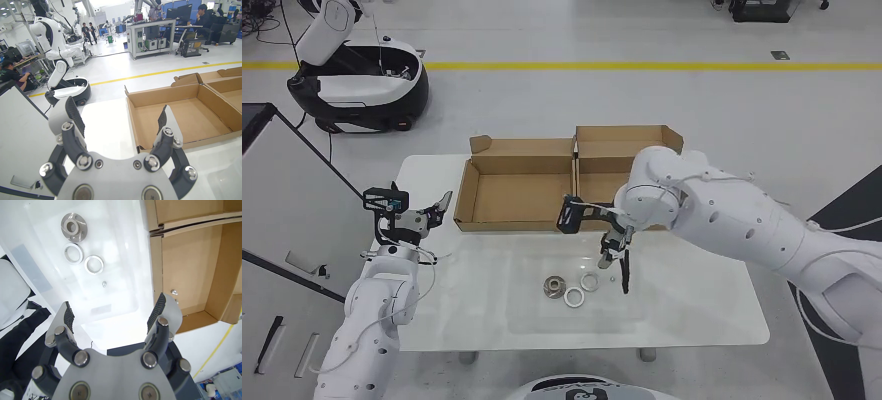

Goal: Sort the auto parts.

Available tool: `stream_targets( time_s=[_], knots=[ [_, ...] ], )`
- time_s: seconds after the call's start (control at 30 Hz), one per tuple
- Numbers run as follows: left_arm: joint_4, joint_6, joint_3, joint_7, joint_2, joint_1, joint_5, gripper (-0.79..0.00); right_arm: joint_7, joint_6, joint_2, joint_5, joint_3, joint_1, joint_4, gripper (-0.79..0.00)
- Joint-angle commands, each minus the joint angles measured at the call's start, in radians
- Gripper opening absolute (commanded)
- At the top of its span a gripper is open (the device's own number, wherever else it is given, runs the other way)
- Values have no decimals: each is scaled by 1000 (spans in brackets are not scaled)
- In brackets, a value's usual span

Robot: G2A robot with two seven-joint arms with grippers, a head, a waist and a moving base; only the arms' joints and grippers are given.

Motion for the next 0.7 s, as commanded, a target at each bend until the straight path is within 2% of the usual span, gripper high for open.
stream_targets(
  time_s=[0.0,0.1,0.27,0.6,0.67],
  knots=[
    [0,0,0,0,0,0,0,0,0,0,1,-2,-1,-12,3,0],
    [0,0,0,0,0,0,0,0,-5,6,2,-11,0,-29,11,0],
    [0,0,0,0,0,0,0,0,-12,14,-3,-18,-3,-53,15,-222],
    [0,0,0,0,0,0,0,0,-23,12,-35,-31,-28,-85,77,-348],
    [0,0,0,0,0,0,0,0,-30,5,-44,-37,-35,-90,96,-394]
  ],
)
